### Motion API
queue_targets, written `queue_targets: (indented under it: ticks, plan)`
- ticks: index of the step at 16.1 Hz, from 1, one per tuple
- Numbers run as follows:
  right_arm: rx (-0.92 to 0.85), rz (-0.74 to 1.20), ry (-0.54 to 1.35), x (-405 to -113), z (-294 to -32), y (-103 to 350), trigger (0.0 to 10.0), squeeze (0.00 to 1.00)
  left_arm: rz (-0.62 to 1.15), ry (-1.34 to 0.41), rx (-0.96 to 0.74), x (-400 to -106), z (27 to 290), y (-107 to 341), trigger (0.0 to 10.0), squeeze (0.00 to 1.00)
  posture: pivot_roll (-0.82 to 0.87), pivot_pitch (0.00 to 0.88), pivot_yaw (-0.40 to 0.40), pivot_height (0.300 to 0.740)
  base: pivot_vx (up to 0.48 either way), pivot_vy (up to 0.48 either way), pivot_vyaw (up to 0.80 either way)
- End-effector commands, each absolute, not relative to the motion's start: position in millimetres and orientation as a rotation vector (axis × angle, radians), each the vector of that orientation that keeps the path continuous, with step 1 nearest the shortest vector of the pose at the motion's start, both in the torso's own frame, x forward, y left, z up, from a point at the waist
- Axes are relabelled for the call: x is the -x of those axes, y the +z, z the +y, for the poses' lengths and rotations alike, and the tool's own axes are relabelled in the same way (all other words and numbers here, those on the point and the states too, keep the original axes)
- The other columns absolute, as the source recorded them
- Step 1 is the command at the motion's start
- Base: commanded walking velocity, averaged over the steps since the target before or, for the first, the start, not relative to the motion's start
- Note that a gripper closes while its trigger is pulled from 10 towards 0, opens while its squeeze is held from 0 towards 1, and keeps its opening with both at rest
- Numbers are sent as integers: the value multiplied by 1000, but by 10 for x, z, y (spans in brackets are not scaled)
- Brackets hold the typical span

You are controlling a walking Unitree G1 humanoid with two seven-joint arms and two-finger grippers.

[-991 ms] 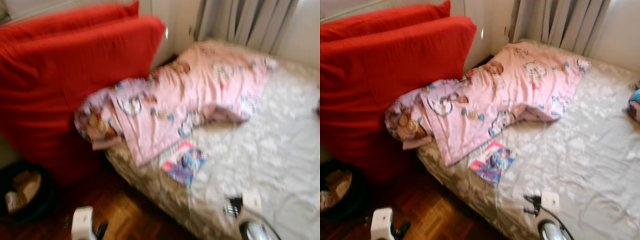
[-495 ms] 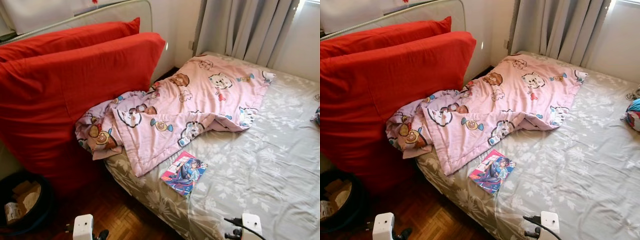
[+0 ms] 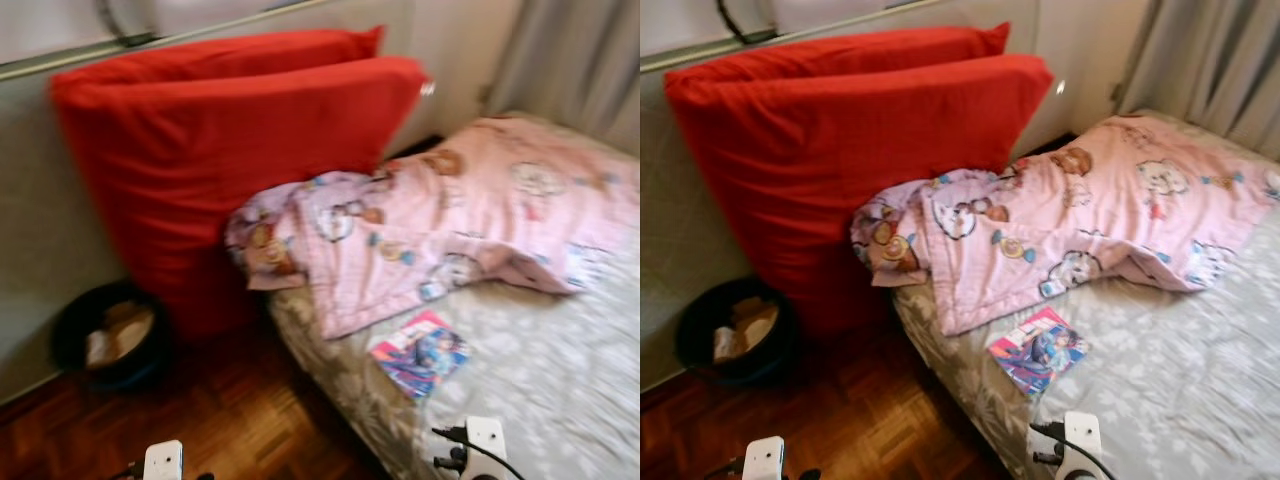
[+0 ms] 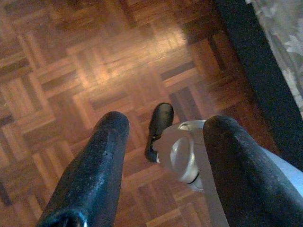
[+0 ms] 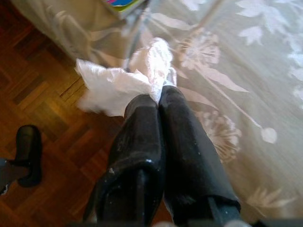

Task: Clean up the room

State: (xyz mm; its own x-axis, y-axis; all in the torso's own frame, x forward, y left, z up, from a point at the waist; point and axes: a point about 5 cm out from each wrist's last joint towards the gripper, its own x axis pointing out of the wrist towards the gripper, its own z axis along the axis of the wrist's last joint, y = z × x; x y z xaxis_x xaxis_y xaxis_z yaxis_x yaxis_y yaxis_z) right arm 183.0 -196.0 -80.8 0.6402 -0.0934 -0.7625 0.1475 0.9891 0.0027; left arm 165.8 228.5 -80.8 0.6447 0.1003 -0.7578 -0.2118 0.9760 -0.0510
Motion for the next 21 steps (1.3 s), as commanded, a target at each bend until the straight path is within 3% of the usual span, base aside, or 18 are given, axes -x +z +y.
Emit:
queue_targets:
  ticks: [1, 16, 21]
  plan:
    - [-61, 883, -144, -1789, -1976, -828, 10000, 0, 872, 175, 130, -1622, 2268, -832, 10000, 0, 16, 126, -20, 740, 0, 0, 0]
    - [-77, 931, -163, -1673, -2018, -880, 10000, 0, 897, 161, 129, -1607, 2213, -857, 10000, 0, 14, 155, -20, 740, 0, 0, 0]
    - [-81, 946, -176, -1591, -2109, -898, 10000, 0, 899, 157, 127, -1612, 2202, -858, 10000, 0, 16, 151, -20, 740, 0, 300, 0]
